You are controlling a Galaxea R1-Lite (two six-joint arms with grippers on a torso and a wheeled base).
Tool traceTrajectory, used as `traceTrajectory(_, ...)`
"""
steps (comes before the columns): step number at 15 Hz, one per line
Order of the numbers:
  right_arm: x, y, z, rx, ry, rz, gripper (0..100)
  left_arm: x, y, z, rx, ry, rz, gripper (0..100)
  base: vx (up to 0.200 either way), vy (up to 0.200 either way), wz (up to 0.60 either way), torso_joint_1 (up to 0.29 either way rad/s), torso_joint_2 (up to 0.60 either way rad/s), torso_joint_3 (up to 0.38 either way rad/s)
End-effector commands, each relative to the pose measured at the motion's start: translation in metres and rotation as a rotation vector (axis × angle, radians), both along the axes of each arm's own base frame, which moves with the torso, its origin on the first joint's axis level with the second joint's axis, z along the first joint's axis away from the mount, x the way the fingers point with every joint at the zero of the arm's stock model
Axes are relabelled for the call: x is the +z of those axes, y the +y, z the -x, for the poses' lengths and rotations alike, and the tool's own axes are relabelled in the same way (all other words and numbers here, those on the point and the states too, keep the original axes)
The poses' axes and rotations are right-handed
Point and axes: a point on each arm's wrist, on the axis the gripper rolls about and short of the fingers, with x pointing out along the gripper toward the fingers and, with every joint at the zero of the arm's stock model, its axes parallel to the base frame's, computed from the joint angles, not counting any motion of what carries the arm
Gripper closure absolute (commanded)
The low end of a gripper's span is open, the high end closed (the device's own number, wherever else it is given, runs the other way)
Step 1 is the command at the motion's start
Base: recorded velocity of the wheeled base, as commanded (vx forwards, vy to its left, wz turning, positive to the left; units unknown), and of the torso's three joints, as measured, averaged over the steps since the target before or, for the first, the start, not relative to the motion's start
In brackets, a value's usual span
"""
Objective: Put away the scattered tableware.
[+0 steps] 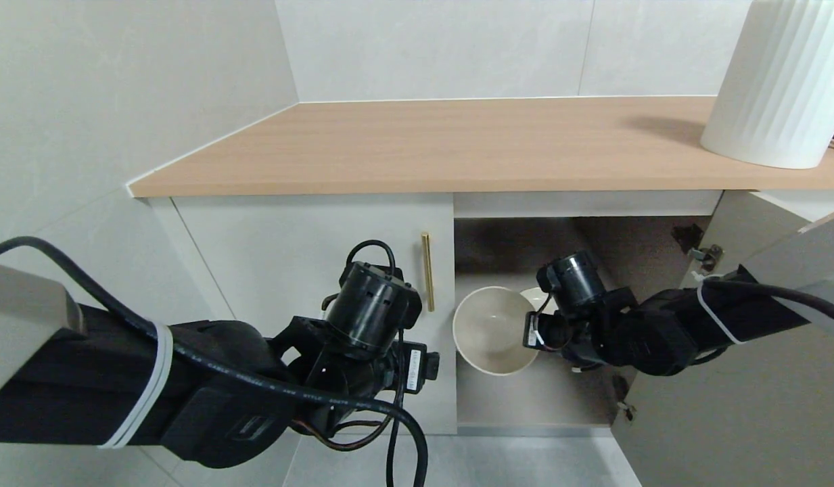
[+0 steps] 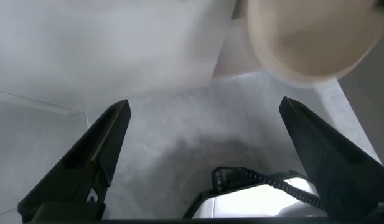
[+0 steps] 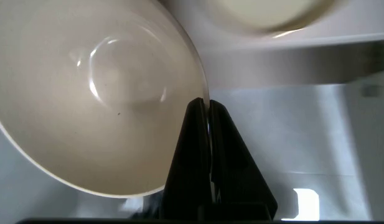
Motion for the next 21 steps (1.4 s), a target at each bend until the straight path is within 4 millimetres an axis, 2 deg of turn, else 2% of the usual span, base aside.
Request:
traceTrajectory(1,0.0,-0.015,-0.011,-0.051,-0.007,0.001,100,0.001,0.0,0.0,0.001,-0.003,0.002,0,0.0,0.0,0.0,0.0,0.0,0.0)
traceTrajectory(4,0.013,-0.038,-0.024,-0.118,-0.043,-0.016,100,0.0,0.0,0.0,0.001,-0.002,0.001,0,0.0,0.0,0.0,0.0,0.0,0.0)
traceTrajectory(8,0.01,-0.05,-0.04,-0.167,-0.047,-0.015,100,0.0,0.0,0.0,0.002,-0.002,0.0,0,0.0,0.0,0.0,0.0,0.0,0.0)
traceTrajectory(9,0.007,-0.06,-0.049,-0.201,-0.047,-0.013,100,0.0,0.0,0.0,0.001,-0.002,0.001,0,0.0,0.0,0.0,0.0,0.0,0.0)
traceTrajectory(15,-0.006,-0.075,-0.071,-0.271,-0.05,-0.007,100,0.0,0.0,0.0,0.002,-0.002,0.0,0,0.0,0.0,0.0,0.0,0.0,0.0)
traceTrajectory(21,-0.018,-0.076,-0.08,-0.285,-0.035,0.0,100,0.0,0.0,0.0,0.002,-0.002,0.0,0,0.0,0.0,0.0,0.0,0.0,0.0)
